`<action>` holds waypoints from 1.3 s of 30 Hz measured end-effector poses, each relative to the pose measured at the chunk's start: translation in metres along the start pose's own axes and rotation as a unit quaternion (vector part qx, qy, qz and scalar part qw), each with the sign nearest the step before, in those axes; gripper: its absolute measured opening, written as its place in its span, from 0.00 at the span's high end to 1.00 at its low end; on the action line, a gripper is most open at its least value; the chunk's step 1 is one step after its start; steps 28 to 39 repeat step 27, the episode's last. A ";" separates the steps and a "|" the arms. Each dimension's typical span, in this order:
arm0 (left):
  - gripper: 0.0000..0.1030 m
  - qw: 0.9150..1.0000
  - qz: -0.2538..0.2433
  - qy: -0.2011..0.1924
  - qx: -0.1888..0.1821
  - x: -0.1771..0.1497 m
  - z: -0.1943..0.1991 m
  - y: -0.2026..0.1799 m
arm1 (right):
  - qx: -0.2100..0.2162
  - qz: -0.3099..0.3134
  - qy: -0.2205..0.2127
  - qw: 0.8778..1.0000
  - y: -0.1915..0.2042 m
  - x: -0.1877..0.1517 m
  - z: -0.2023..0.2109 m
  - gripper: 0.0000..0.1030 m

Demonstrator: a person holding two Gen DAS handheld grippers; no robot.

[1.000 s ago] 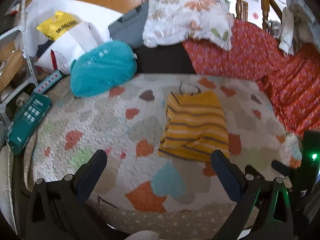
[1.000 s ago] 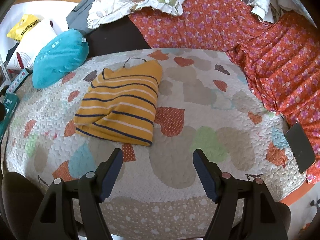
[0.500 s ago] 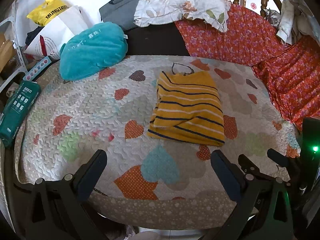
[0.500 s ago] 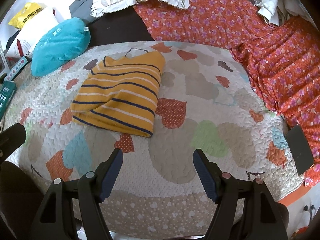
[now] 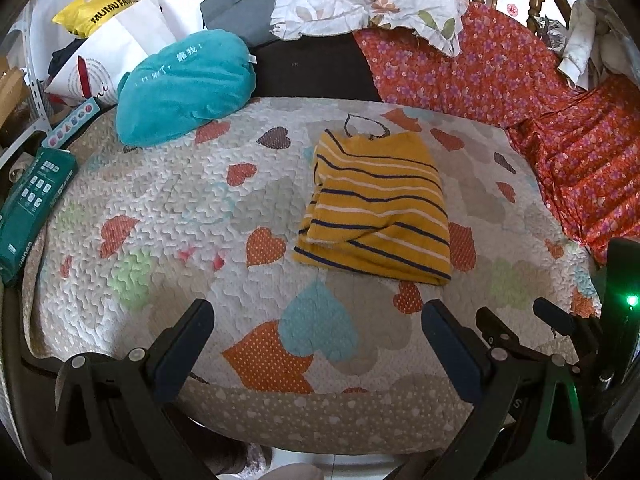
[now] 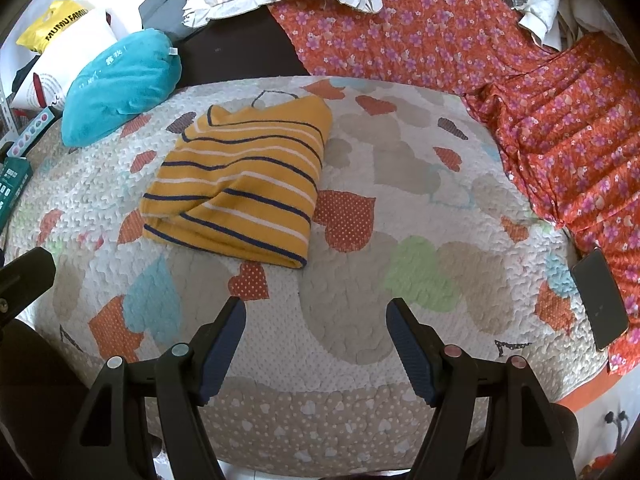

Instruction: Fold small clothes

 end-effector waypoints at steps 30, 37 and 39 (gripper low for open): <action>0.00 0.995 0.019 0.096 -0.018 -0.038 -0.056 0.004 | -0.018 0.008 0.024 1.000 -0.005 -0.003 -0.033 0.25; 0.00 0.995 0.019 0.096 -0.018 -0.038 -0.056 0.004 | -0.018 0.008 0.024 1.000 -0.005 -0.003 -0.033 0.25; 0.00 0.995 0.019 0.096 -0.018 -0.038 -0.056 0.004 | -0.018 0.008 0.024 1.000 -0.005 -0.003 -0.033 0.25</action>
Point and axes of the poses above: each gripper's, at about its wrist camera, not at the fingertips, and z roughly against the way its jaws point, y to its left, x to its top, the point moved 9 cm from there along -z, roughly the way its jaws point, and after that the axes turned 6 degrees about x, right-handed, at the moved point
